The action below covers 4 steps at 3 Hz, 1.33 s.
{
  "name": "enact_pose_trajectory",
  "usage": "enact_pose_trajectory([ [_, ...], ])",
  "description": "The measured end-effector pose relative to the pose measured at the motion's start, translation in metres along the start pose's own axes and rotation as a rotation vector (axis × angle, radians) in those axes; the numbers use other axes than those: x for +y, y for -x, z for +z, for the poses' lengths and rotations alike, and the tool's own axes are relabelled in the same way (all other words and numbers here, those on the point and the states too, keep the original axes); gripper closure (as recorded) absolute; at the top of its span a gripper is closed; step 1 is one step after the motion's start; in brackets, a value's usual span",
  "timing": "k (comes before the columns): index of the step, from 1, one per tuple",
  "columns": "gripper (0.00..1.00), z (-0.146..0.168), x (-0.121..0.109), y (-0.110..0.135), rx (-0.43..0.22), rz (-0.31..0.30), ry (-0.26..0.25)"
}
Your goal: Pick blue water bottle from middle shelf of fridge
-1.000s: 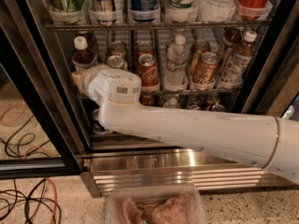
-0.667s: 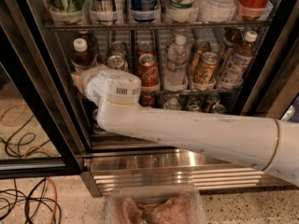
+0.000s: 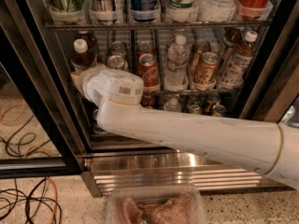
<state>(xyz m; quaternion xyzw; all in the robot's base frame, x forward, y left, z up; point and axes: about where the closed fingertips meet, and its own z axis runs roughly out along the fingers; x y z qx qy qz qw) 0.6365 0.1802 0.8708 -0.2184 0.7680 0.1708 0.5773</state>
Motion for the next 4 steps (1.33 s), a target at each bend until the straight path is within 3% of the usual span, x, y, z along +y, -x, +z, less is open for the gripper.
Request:
enact_pose_trajectory([
  [4,1.0,-0.013,-0.01,0.023,-0.038,0.011,0.003],
])
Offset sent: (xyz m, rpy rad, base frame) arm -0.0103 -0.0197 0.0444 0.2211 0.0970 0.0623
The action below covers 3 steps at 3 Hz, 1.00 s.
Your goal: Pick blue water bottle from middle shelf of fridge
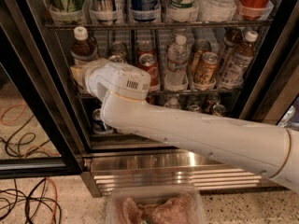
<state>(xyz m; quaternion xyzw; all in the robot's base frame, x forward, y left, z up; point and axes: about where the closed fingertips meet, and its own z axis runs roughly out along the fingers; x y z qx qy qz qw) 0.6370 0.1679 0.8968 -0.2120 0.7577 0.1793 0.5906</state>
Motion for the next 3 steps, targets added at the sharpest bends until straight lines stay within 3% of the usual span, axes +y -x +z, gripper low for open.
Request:
enact_pose_trajectory([
  [2,1.0,0.0,0.001,-0.002,-0.003,-0.002,0.003],
  [3,1.0,-0.011,0.009,-0.008,0.03,0.021,0.02],
])
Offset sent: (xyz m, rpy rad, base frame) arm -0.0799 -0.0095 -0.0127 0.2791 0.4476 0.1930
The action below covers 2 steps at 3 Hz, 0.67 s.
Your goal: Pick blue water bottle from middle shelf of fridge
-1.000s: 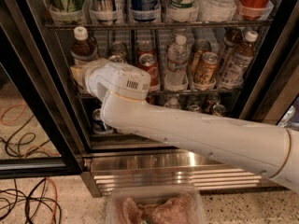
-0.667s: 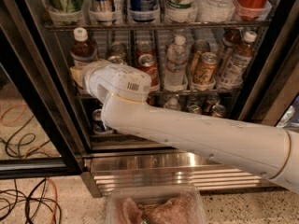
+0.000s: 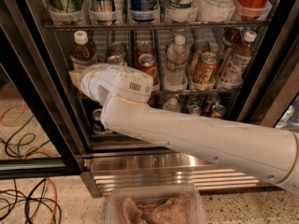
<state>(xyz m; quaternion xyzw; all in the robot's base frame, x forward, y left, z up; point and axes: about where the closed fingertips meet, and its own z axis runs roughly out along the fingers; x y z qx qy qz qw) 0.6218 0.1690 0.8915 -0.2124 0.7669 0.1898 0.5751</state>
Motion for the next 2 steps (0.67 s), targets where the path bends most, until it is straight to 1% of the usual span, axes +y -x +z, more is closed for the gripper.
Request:
enact_pose_trajectory([
  [1,1.0,-0.017,0.012,-0.012,0.052,0.047,0.013],
  [2,1.0,-0.038,0.019,-0.025,0.101,0.097,-0.005],
])
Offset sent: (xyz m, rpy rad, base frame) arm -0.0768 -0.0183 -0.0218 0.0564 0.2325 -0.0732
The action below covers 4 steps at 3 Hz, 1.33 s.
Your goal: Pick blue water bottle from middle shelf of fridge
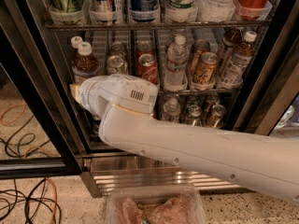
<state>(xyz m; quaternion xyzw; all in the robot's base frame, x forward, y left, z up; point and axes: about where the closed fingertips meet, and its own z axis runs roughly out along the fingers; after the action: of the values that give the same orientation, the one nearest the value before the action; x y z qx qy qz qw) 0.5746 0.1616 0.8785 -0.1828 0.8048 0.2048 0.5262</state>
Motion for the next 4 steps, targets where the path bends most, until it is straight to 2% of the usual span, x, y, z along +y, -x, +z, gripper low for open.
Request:
enact_pose_trajectory([
  [1,1.0,-0.016,-0.003,-0.02,0.041,0.046,-0.035],
  [2,1.0,-0.017,-0.004,-0.021,0.043,0.05,-0.038],
  [3,1.0,-0.039,-0.012,-0.036,0.09,0.085,-0.077],
  [4,1.0,-0.078,-0.012,-0.067,0.159,0.192,-0.12],
])
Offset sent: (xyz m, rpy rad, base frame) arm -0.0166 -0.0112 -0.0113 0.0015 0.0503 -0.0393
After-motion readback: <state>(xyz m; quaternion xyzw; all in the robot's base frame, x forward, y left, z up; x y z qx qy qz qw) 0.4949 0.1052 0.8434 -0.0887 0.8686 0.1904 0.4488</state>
